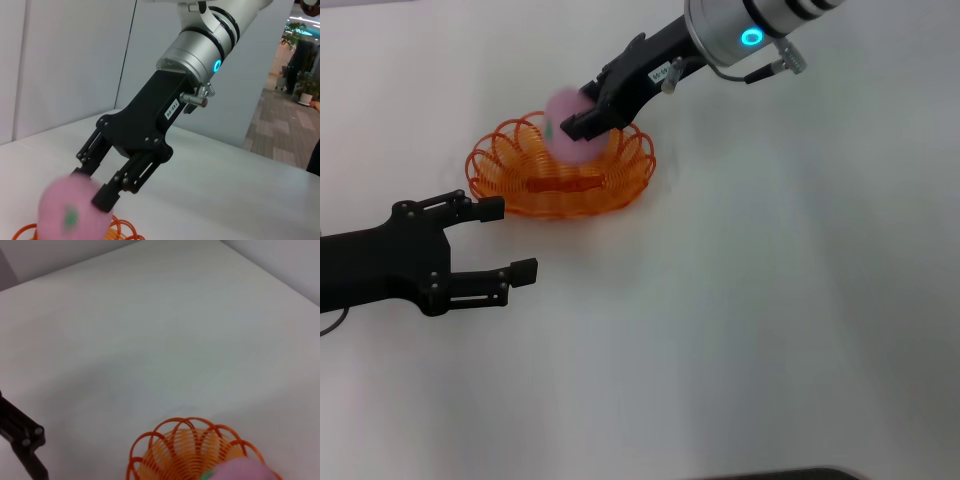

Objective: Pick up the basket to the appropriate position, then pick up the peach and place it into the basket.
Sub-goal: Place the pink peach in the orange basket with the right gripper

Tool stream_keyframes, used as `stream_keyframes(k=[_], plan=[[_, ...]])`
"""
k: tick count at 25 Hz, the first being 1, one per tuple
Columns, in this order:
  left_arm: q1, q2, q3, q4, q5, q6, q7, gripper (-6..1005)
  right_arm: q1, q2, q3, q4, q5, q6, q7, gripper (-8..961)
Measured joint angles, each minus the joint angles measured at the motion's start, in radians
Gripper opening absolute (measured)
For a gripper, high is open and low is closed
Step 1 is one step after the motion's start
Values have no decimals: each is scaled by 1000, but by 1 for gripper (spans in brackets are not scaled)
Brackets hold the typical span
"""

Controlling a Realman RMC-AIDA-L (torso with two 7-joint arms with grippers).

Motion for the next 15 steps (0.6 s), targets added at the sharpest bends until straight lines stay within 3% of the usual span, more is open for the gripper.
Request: stream_keyframes(k=[12,15], plan=[[-1,-2,2,-2,0,4,-2,890,-15,-5,-35,-6,50,-19,-17,707],[-1,-1,-7,-1,0,8,-4,889,-62,-12,-26,-80,67,-83,-32,920]])
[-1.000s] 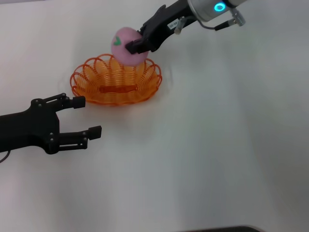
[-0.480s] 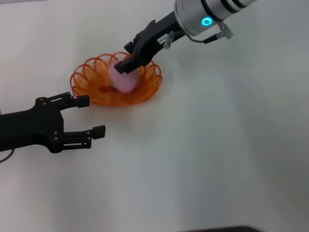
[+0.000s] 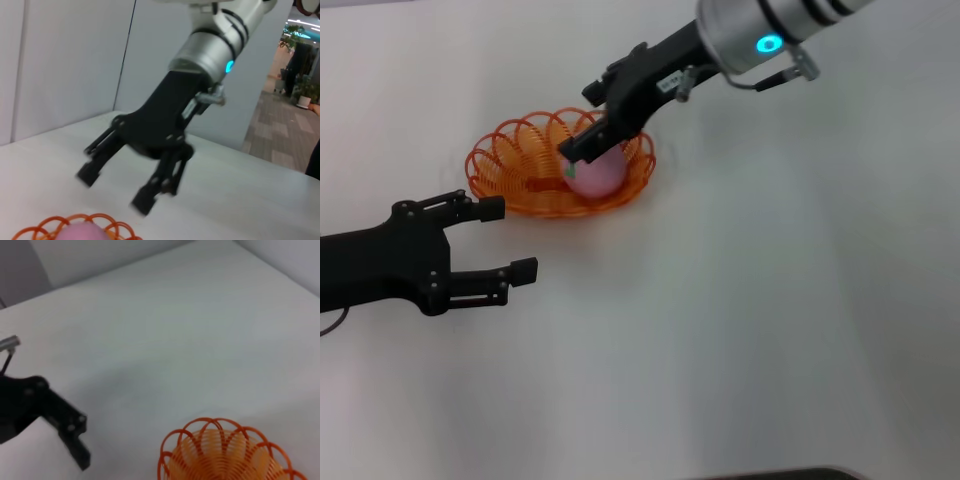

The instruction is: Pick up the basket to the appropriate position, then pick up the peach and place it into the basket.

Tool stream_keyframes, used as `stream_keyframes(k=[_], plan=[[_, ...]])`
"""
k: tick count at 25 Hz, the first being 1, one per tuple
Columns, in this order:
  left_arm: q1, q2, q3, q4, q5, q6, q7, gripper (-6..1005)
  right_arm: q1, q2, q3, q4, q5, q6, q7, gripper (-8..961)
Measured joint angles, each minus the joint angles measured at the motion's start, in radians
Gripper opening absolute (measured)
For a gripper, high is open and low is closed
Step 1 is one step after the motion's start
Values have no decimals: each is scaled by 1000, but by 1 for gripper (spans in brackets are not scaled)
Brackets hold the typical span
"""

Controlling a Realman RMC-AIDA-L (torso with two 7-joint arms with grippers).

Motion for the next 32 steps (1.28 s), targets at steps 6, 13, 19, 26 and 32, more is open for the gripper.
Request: stream_keyframes(k=[6,13,19,26,32], plan=[[0,7,-72,5,-2,3,-1,889,-220,-1,26,-238,133,-106,-124,937],[-6,20,-126,4,1,-2,-1,888,-428,-4,150,-238,235,-183,-332,935],[-8,24,-176,1,3,-7,-1,888,-543,-1,250,-178,243,-203,-522,931],[-3,24,-173,-1,28,-39,-1,887,-541,-6,336,-93,241,-237,-605,931],[-1,23,-176,-1,74,-55,1,887,-540,-9,338,-93,239,-239,-606,932]])
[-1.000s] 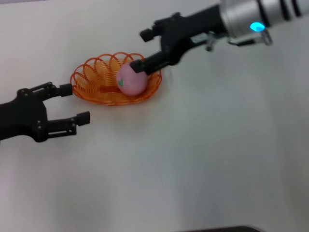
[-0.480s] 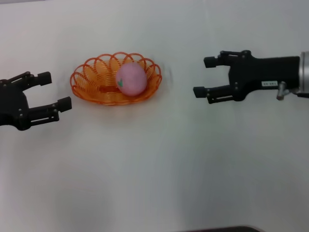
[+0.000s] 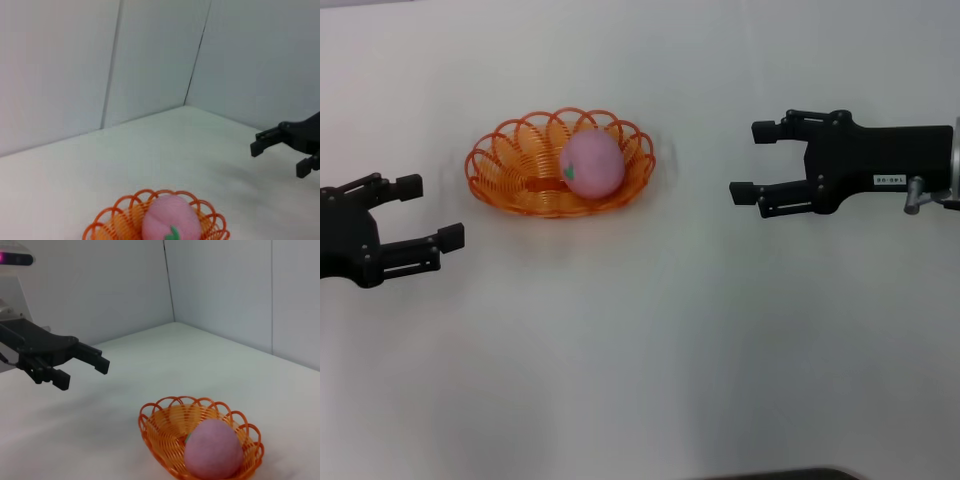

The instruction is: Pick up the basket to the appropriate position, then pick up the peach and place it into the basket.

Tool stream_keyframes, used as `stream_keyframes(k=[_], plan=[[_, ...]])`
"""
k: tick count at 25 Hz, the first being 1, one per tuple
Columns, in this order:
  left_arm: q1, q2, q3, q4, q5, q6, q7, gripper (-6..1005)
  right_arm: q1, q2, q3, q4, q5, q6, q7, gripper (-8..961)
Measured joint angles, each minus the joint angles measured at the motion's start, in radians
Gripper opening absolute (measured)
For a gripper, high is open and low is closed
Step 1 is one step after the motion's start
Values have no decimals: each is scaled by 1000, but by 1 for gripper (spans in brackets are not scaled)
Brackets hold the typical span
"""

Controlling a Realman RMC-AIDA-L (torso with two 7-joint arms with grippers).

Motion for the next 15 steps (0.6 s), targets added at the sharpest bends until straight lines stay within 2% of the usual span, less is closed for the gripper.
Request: stream_keyframes(k=[15], plan=[[11,-6,-4,0,-5,-30,5,887,3,1,-2,1,-2,-1,0,932]])
